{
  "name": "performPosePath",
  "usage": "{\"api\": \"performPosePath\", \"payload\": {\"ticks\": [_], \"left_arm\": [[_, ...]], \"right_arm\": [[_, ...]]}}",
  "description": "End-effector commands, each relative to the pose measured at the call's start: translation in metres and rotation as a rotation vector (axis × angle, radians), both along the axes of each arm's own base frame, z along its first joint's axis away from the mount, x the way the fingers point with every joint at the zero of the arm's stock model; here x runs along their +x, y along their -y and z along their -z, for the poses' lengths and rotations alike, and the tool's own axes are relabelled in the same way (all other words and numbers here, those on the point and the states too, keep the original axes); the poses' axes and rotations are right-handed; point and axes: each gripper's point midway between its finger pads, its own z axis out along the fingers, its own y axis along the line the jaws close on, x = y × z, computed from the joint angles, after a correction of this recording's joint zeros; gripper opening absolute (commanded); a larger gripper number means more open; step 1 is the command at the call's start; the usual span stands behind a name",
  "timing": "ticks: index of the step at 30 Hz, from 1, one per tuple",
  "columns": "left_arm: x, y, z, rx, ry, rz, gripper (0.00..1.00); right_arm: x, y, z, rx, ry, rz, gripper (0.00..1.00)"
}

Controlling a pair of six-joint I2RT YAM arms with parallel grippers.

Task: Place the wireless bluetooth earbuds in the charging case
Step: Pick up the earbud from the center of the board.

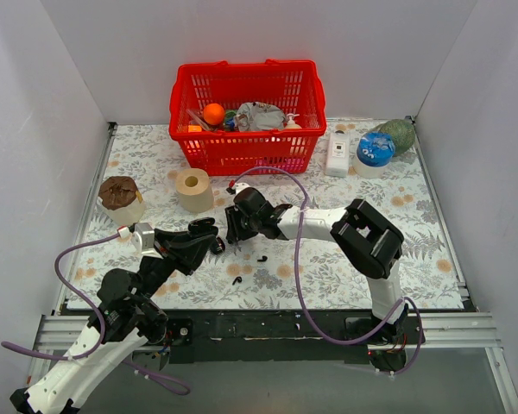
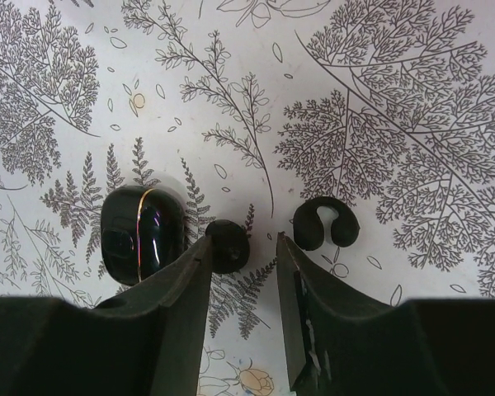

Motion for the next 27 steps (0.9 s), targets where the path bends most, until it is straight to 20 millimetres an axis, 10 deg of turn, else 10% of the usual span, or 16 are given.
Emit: {"api": "performPosePath", "payload": {"ticks": [1, 27], "left_arm": [[-0.003, -0.003, -0.012, -0.02, 0.011, 0.0, 0.0], [-0.004, -0.001, -0.011, -0.021, 0.005, 0.012, 0.0]], "right_arm": [[0.005, -0.001, 0.001, -0.024, 0.0, 0.009, 0.43], [-0.013, -0.001, 0.023, -0.058, -0.078, -0.034, 0.32]]}}
